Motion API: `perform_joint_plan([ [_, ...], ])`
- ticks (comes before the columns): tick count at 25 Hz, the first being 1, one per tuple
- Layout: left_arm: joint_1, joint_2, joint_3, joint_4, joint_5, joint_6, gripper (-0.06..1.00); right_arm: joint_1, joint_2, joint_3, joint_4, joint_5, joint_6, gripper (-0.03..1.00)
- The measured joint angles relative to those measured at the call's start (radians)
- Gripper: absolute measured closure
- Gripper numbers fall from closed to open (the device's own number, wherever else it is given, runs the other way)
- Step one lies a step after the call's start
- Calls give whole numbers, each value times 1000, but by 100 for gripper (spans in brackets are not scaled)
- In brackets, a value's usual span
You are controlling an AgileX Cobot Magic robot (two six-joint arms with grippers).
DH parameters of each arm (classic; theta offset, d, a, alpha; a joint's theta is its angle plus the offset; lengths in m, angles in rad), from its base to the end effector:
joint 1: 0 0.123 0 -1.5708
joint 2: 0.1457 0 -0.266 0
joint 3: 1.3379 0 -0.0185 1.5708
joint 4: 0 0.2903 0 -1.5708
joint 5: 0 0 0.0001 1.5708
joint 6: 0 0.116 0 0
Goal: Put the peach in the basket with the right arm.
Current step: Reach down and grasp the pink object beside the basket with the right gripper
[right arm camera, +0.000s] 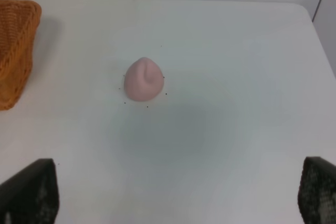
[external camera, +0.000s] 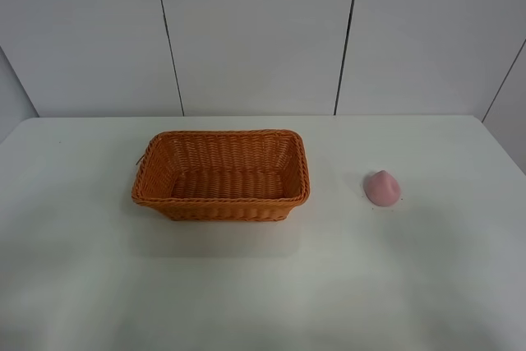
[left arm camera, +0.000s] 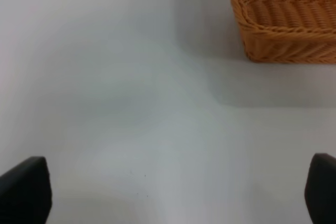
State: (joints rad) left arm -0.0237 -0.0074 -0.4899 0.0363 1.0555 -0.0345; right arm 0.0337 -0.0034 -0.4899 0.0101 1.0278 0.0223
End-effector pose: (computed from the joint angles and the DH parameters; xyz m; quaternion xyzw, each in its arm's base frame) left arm 0.0718 0.0020 0.2826 -0.0052 0.8524 0.0029 0.5228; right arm 0.0738 0.0035 0.2851 -0.0049 0.8463 0.0200 0.5323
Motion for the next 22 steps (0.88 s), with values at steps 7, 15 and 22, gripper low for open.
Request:
perform_joint_plan([
  [7,0,0,0,0,0,0,-5,0,0,0,0,0,0,27],
  [15,0,0,0,0,0,0,-5,0,217,-57,11,-9,1,27],
  [22,0,0,0,0,0,0,-5,0,758,-249,22,-36,0,27],
])
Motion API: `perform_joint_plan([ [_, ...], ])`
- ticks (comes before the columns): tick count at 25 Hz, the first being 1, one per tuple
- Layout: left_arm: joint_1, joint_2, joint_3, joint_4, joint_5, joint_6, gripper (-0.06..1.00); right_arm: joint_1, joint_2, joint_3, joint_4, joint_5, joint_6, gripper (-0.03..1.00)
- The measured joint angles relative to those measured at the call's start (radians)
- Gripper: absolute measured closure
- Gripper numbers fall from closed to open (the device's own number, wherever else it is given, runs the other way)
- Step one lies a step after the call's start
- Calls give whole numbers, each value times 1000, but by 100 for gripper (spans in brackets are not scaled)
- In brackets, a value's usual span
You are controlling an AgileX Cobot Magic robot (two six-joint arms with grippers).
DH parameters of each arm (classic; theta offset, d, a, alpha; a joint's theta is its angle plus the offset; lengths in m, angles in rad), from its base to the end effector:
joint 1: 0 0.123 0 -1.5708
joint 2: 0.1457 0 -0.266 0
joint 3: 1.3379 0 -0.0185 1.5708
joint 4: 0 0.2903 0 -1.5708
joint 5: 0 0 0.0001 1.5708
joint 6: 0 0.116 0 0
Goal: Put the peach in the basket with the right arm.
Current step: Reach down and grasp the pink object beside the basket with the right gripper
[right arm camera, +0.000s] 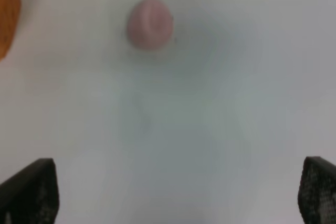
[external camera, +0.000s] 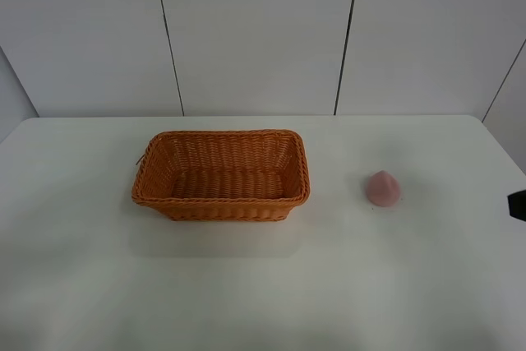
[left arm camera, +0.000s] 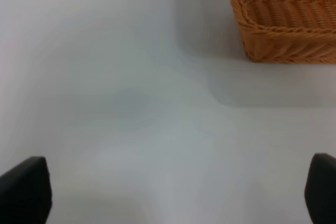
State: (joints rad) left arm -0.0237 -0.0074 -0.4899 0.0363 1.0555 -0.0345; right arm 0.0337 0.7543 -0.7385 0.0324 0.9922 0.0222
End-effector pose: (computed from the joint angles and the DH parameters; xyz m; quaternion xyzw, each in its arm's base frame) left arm 0.0718 0.0020 0.2826 -0.0052 0.8524 0.0029 0.5228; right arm 0.1928 0.0096 0.2782 -0.0014 0.9475 0.0246 0.3187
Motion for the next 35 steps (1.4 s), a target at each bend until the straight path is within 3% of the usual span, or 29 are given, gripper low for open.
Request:
perform_joint_plan([
  [11,0,0,0,0,0,0,-5,0,775,-410,2,-13,-22,27],
  [19,0,0,0,0,0,0,-5,0,1091,-674,25,-17,-22,27],
  [27,0,0,0,0,0,0,-5,44,1201,-703,63,-28,-22,27],
  [35,0,0,0,0,0,0,-5,50,1279,-703,75,-130,-22,27],
])
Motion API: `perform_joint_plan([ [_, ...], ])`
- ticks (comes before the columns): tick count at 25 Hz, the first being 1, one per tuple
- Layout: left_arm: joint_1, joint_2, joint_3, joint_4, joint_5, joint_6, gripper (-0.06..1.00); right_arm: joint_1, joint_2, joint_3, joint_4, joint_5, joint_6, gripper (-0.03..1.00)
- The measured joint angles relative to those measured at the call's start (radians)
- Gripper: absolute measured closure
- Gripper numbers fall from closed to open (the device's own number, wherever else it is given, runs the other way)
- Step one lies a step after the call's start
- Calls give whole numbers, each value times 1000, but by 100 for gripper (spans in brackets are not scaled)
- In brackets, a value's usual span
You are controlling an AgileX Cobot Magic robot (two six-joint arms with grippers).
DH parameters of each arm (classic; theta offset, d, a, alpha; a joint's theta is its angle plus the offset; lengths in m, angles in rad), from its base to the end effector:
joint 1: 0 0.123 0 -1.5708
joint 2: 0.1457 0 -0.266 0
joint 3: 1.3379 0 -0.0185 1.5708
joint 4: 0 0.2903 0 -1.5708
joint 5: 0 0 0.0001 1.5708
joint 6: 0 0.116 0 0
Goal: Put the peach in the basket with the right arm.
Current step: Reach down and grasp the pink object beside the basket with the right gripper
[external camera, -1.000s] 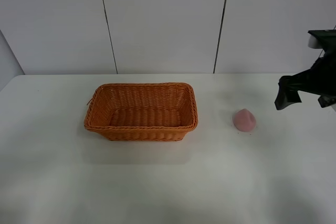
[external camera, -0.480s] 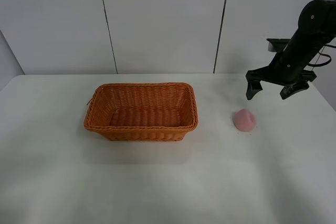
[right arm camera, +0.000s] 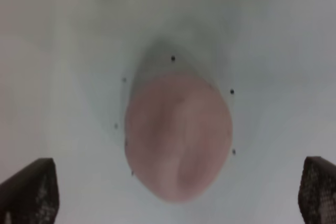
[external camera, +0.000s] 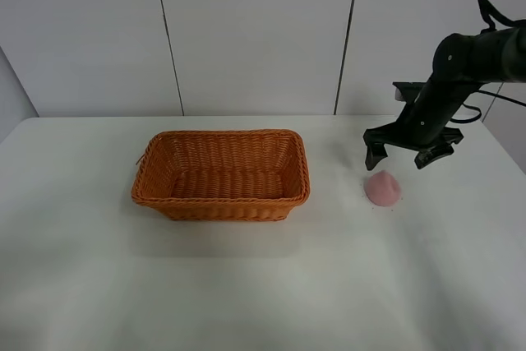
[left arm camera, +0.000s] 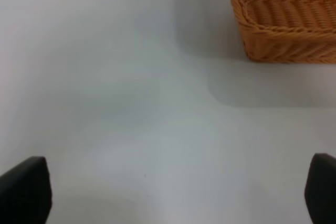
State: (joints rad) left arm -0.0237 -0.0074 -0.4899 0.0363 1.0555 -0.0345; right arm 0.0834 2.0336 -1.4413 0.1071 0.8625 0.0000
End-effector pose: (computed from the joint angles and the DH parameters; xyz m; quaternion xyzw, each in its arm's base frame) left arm 0.0718 0.0020 0.2826 -0.0052 0.8524 0.0029 0.5228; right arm 0.4363 0.0459 0.1038 -0.0109 0.9938 0.0482 0.0994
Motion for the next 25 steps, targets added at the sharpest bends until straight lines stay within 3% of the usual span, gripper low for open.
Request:
perform_joint_plan([
  [9,0,0,0,0,0,0,-5,0,113,0,11,-50,0,27],
  [25,0,0,0,0,0,0,-5,1,116,0,17,-61,0,27],
])
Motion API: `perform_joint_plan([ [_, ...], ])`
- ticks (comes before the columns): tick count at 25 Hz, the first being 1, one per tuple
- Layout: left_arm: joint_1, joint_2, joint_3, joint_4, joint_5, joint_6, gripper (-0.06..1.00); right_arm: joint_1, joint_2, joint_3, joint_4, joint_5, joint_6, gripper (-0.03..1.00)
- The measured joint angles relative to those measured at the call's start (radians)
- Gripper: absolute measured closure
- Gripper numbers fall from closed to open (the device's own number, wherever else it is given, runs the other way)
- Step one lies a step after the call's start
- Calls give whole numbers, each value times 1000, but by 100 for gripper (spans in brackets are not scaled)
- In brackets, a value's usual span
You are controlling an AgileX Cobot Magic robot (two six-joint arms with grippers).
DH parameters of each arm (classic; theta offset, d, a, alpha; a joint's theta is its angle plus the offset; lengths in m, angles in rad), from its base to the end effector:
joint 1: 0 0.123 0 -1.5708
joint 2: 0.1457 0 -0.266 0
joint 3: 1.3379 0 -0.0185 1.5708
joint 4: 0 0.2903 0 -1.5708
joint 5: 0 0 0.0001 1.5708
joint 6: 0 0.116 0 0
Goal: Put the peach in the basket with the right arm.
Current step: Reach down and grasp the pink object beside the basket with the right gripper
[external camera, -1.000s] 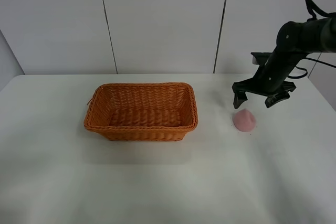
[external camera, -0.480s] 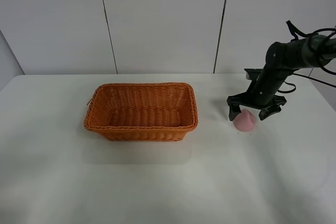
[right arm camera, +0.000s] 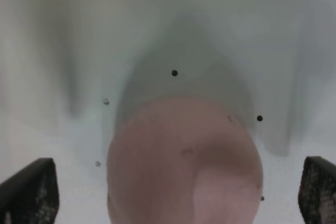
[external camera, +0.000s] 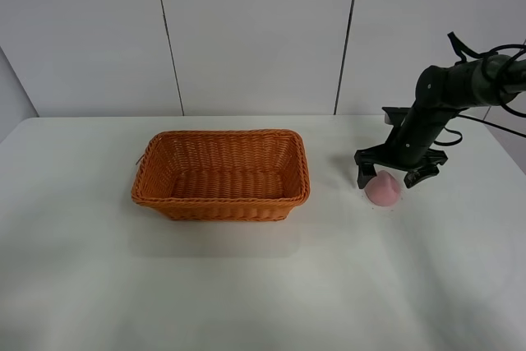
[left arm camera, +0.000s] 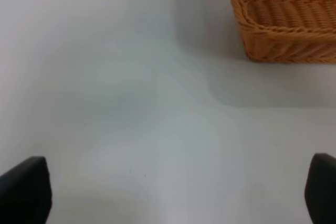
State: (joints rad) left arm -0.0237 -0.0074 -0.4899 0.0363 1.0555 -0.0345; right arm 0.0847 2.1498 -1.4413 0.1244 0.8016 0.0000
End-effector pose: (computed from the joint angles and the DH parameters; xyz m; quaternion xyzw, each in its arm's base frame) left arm 0.0718 0.0020 0.2826 -0.0052 0.8524 0.0029 0.5228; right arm 0.4381 0.0476 0.0540 -0.0024 0.9961 0.0508 0.0716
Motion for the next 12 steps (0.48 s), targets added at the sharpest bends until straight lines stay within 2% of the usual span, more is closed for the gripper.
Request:
perform_joint_plan([
  [8,0,0,0,0,0,0,-5,0,23,0,0,9,0,28],
  [10,0,0,0,0,0,0,-5,0,23,0,0,9,0,34],
  [12,0,0,0,0,0,0,-5,0,23,0,0,11,0,50],
])
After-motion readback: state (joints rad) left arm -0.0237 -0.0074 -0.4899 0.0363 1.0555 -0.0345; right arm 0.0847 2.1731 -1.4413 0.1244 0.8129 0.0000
